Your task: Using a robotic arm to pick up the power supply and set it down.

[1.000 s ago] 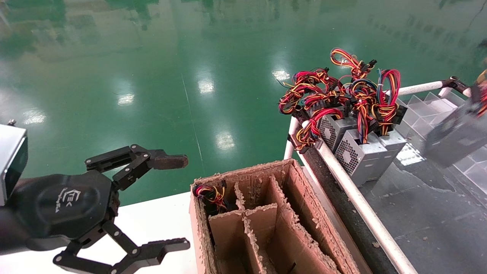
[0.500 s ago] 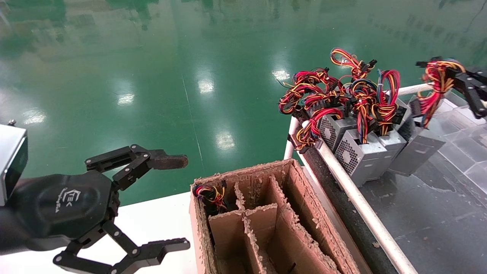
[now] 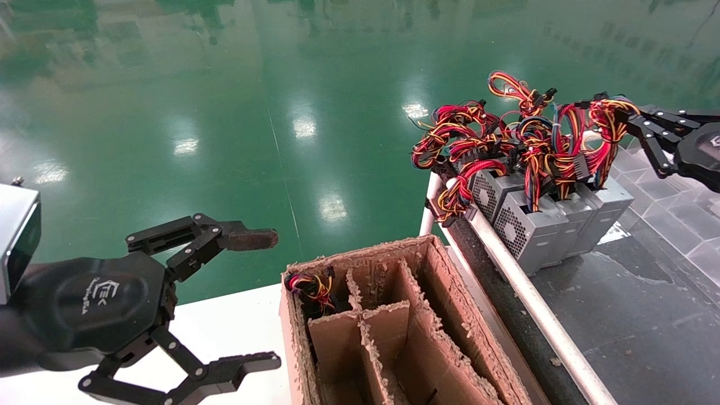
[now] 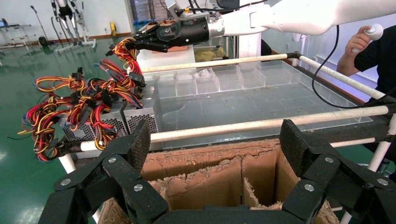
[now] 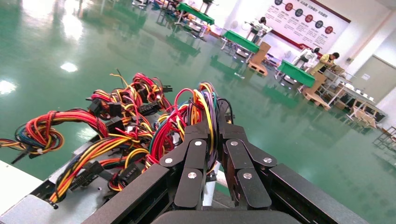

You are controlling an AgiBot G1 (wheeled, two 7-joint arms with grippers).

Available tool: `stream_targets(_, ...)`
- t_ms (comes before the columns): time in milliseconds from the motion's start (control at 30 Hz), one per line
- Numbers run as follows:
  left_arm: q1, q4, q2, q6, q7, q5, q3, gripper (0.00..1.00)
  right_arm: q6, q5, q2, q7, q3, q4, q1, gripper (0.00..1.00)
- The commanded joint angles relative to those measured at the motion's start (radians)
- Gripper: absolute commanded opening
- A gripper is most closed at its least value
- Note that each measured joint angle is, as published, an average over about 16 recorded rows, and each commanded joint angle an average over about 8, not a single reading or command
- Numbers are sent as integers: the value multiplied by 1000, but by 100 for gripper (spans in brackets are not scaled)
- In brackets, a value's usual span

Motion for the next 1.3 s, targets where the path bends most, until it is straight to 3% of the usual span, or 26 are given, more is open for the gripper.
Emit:
stream_targets(33,0,0,0,0,0,0,0,100,-9,-5,-5,-8,-4,-10,7,100)
stream_targets(767,0,0,0,0,0,-1,1,100,-56,-52,23,5,-37,-69,80,100)
stream_targets(1300,0,0,-1,-1,1,-1,1,100,-60,65,36,-53,43,5,45,100)
